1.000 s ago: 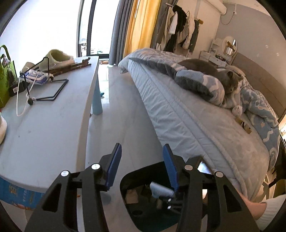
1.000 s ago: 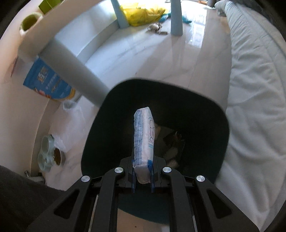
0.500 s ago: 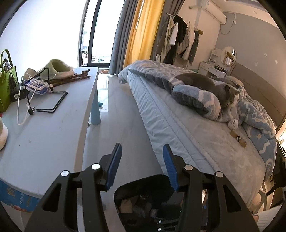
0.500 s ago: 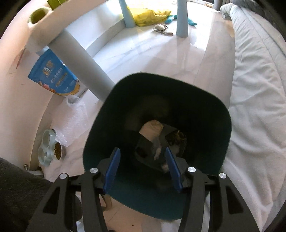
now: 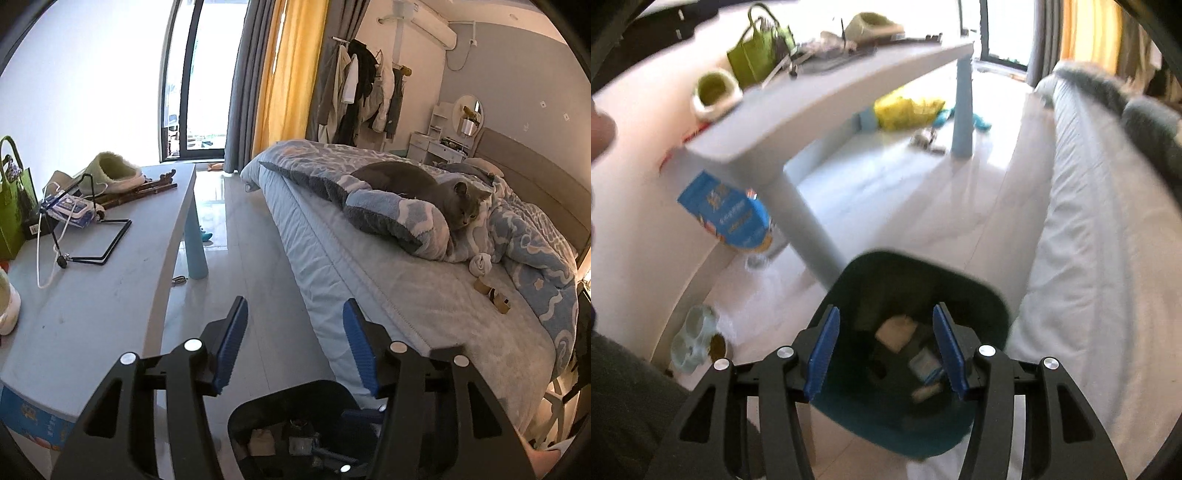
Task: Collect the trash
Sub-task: 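Move both tools back over the bed toward the sock and cardboard rolls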
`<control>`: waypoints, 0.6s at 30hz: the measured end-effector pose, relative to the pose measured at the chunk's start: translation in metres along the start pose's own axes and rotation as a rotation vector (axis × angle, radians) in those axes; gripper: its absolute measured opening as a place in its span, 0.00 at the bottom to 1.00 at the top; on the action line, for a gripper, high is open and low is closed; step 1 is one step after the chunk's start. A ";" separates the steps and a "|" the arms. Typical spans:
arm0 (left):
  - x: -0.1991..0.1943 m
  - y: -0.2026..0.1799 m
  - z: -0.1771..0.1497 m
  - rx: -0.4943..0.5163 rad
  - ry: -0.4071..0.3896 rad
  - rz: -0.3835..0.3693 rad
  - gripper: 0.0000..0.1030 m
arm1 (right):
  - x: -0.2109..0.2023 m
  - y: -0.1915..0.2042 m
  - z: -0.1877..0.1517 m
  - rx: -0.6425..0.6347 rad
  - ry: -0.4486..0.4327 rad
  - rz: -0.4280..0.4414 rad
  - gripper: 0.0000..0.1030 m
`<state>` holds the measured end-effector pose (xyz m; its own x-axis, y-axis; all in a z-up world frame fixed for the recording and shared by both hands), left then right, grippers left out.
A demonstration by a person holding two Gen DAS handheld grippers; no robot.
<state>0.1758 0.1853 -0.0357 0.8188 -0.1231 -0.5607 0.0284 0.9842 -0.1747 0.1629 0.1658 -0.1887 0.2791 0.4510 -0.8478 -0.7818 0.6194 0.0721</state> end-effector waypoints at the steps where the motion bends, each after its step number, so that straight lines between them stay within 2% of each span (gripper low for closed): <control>1: 0.000 -0.001 0.000 0.002 -0.002 0.000 0.57 | -0.008 -0.005 0.004 0.002 -0.023 -0.008 0.52; 9: 0.009 -0.027 0.004 -0.008 -0.004 -0.037 0.61 | -0.061 -0.054 0.006 0.041 -0.136 -0.100 0.54; 18: 0.025 -0.087 0.007 0.028 0.005 -0.116 0.68 | -0.101 -0.118 -0.018 0.125 -0.193 -0.187 0.60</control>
<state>0.1974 0.0971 -0.0291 0.8059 -0.2373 -0.5424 0.1391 0.9664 -0.2161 0.2172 0.0355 -0.1209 0.5222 0.4277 -0.7378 -0.6351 0.7724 -0.0018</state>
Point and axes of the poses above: each gripper's, at about its wrist camera, not at the fingertips, and x roughly the way its jaws point, y to its left, z to its top, the point moved 8 cm from there along x, roughly the way its jaws point, and after that the axes turned 4 degrees about -z, right-handed, at the moved point
